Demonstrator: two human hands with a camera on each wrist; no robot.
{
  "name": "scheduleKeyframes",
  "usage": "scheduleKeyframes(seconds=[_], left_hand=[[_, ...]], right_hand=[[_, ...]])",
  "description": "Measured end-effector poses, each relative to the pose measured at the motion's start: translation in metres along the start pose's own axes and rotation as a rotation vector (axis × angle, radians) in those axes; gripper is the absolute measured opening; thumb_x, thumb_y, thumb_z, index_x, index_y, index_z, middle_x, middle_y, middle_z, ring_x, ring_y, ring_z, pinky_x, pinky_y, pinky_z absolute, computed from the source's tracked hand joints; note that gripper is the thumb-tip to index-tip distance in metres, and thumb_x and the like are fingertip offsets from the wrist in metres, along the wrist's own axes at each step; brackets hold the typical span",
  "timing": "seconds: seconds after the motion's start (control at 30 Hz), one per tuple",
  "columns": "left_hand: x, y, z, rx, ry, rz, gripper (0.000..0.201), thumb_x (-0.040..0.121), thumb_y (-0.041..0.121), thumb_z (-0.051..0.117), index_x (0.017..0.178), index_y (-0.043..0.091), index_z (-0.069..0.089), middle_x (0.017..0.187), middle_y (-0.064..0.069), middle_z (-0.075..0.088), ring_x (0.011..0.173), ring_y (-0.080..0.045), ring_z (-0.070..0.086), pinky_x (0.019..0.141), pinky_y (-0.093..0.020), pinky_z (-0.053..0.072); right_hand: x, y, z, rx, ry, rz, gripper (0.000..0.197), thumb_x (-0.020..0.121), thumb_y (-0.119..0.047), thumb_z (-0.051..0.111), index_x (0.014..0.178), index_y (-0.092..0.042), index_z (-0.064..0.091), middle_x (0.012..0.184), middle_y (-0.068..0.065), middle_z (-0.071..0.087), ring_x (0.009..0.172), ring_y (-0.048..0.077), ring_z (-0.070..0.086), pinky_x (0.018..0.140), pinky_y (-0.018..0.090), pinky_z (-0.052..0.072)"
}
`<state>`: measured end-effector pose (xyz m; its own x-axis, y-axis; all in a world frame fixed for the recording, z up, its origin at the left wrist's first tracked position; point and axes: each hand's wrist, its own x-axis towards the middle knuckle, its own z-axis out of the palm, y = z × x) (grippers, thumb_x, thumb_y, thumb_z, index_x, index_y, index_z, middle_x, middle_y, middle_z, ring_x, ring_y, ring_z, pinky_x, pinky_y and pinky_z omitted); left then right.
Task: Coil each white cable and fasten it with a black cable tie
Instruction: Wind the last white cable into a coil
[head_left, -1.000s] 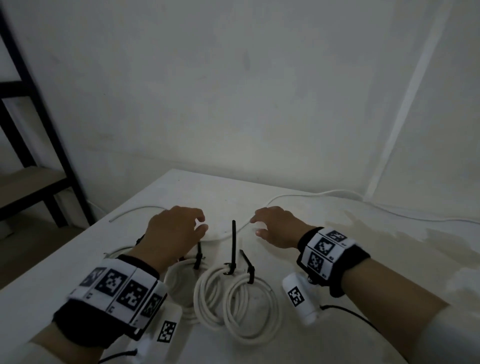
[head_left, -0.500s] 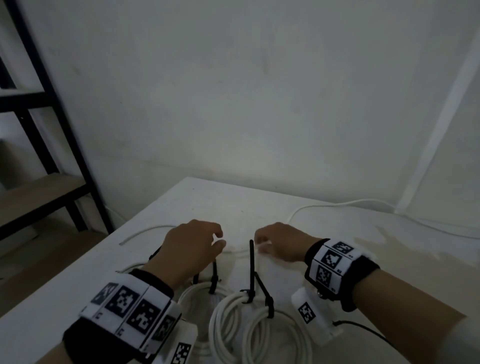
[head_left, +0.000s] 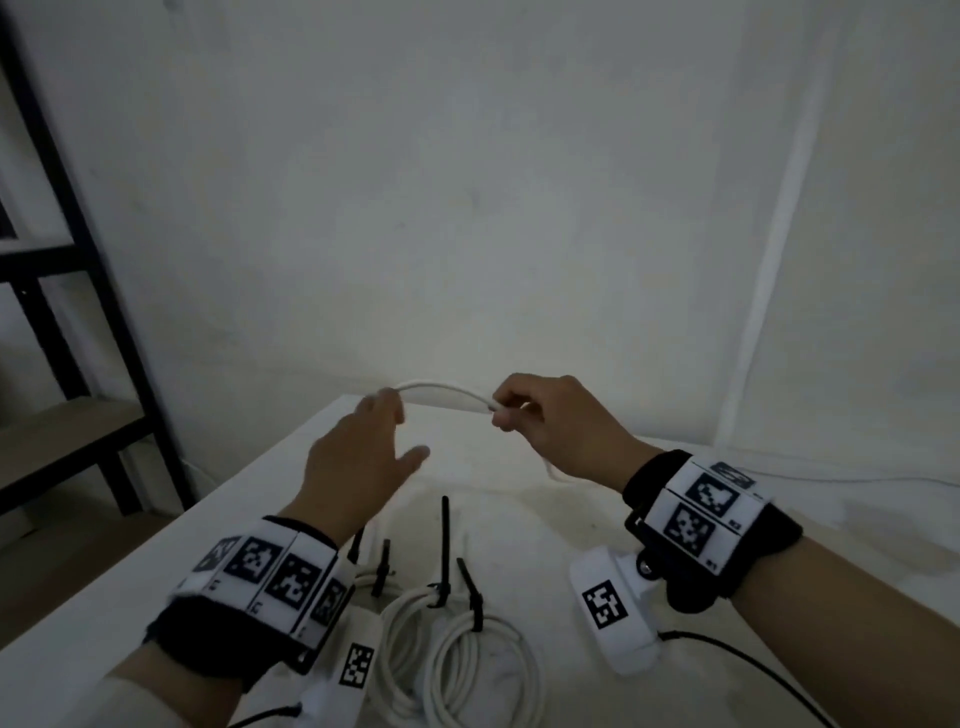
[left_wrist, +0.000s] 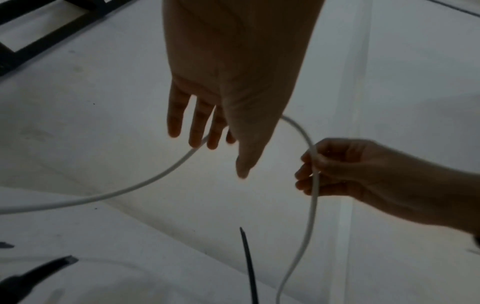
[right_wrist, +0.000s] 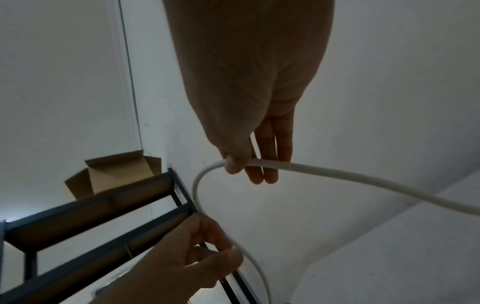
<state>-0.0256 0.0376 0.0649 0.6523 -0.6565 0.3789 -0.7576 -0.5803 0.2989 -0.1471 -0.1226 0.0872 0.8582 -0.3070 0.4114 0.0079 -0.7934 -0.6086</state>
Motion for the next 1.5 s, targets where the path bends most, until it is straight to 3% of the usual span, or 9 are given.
scheduleKeyframes(seconds=[0.07,0.2,0.4,0.57,0.73,1.0,1.2,1.37,1.5], left_hand=[[0.003,0.010,-0.007,-0.075,0.168,-0.063,0.031,0.087,0.036,0.059,0.090,0.014,0.037,0.081,0.000,0.050,0.072,-0.022,0.049,0.064,-0.031,0.036],[0.011,0.026,-0.018,-0.075,0.272,-0.066,0.027,0.094,0.037,0.045,0.096,0.010,0.044,0.088,-0.010,0.053,0.070,-0.026,0.048,0.063,-0.034,0.037],[0.016,0.033,-0.019,0.012,0.283,0.099,0.033,0.095,0.030,0.044,0.096,0.002,0.063,0.088,-0.015,0.047,0.068,-0.026,0.045,0.061,-0.036,0.039],[0.013,0.046,-0.017,0.158,0.304,0.210,0.027,0.092,0.023,0.052,0.085,0.001,0.066,0.078,-0.020,0.061,0.072,-0.035,0.051,0.054,-0.036,0.039],[0.002,0.070,-0.009,-0.144,0.026,0.211,0.033,0.095,0.030,0.044,0.077,0.006,0.058,0.061,-0.007,0.056,0.054,-0.023,0.049,0.053,-0.032,0.037],[-0.033,0.123,-0.002,-0.858,-0.367,-0.001,0.036,0.099,0.014,0.031,0.071,0.007,0.053,0.045,0.006,0.034,0.034,-0.005,0.024,0.035,-0.016,0.020],[-0.044,0.133,-0.007,-0.674,-0.091,0.222,0.021,0.095,0.022,0.047,0.087,0.021,0.066,0.052,0.008,0.042,0.041,-0.005,0.035,0.041,-0.011,0.029],[-0.044,0.131,-0.004,-0.549,-0.196,0.138,0.025,0.097,0.015,0.040,0.086,0.010,0.062,0.060,0.001,0.046,0.053,-0.012,0.039,0.051,-0.023,0.031],[-0.046,0.124,-0.004,-0.699,-0.199,0.026,0.024,0.098,0.015,0.035,0.083,0.010,0.054,0.062,-0.002,0.038,0.051,-0.015,0.033,0.040,-0.018,0.030]], right_hand=[[-0.012,-0.007,-0.018,0.022,0.034,-0.018,0.012,0.089,-0.012,0.058,0.080,-0.021,0.059,0.075,-0.003,0.062,0.048,0.004,0.047,0.048,0.014,0.034],[-0.039,-0.013,-0.052,0.082,0.107,-0.047,0.010,0.088,-0.011,0.059,0.083,-0.020,0.060,0.077,0.002,0.068,0.076,0.030,0.063,0.071,0.036,0.050],[-0.086,0.007,-0.103,0.013,0.214,-0.039,0.011,0.091,-0.010,0.054,0.085,-0.018,0.058,0.070,-0.008,0.063,0.067,0.006,0.060,0.070,0.017,0.048],[-0.128,0.030,-0.136,-0.075,0.331,0.053,0.017,0.095,-0.018,0.047,0.080,-0.025,0.051,0.065,-0.003,0.054,0.065,0.022,0.054,0.066,0.033,0.048],[-0.165,0.055,-0.165,-0.217,0.426,0.144,0.011,0.097,-0.016,0.040,0.095,-0.017,0.051,0.060,-0.002,0.041,0.049,0.009,0.036,0.050,0.017,0.035],[-0.207,0.081,-0.184,-0.285,0.484,0.314,0.023,0.098,-0.015,0.038,0.114,-0.014,0.055,0.071,-0.010,0.048,0.064,0.004,0.044,0.058,0.008,0.036],[-0.216,0.105,-0.182,-0.435,0.371,0.520,0.018,0.097,-0.022,0.040,0.084,-0.014,0.048,0.079,0.013,0.055,0.074,0.028,0.049,0.060,0.034,0.031],[-0.223,0.098,-0.176,-0.343,0.428,0.448,0.027,0.098,-0.016,0.036,0.119,-0.015,0.053,0.084,0.003,0.057,0.076,0.020,0.051,0.066,0.030,0.036],[-0.224,0.091,-0.171,-0.392,0.454,0.334,0.026,0.098,-0.017,0.038,0.118,-0.014,0.054,0.085,0.002,0.056,0.080,0.019,0.054,0.068,0.026,0.038]])
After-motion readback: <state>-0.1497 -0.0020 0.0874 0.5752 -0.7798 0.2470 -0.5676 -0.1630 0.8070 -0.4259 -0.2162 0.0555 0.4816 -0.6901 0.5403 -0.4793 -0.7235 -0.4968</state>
